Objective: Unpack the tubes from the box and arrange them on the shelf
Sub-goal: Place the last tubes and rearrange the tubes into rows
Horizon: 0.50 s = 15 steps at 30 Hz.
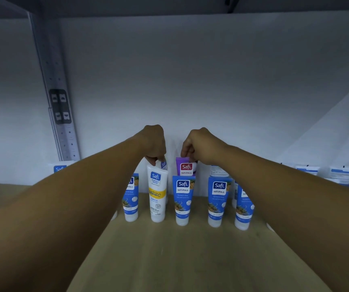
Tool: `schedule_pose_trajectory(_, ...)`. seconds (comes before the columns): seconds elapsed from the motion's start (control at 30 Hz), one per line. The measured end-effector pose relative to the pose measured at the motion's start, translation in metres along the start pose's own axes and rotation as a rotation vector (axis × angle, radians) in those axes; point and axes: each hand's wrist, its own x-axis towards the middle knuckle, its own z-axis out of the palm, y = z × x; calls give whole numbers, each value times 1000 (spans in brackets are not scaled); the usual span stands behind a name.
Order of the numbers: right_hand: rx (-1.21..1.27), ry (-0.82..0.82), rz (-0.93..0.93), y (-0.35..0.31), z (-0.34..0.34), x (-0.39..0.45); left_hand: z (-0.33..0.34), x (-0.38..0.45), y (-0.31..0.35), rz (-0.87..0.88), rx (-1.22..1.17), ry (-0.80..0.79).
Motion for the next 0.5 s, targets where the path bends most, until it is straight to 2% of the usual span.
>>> schedule_pose_trajectory(0.2, 10, 9, -2, 2, 0, 0, -3, -2, -9, 150, 28, 34)
schedule_pose_trajectory(0.5, 8, 18, -7, 6, 3, 3, -1, 4, -19, 208, 14, 32)
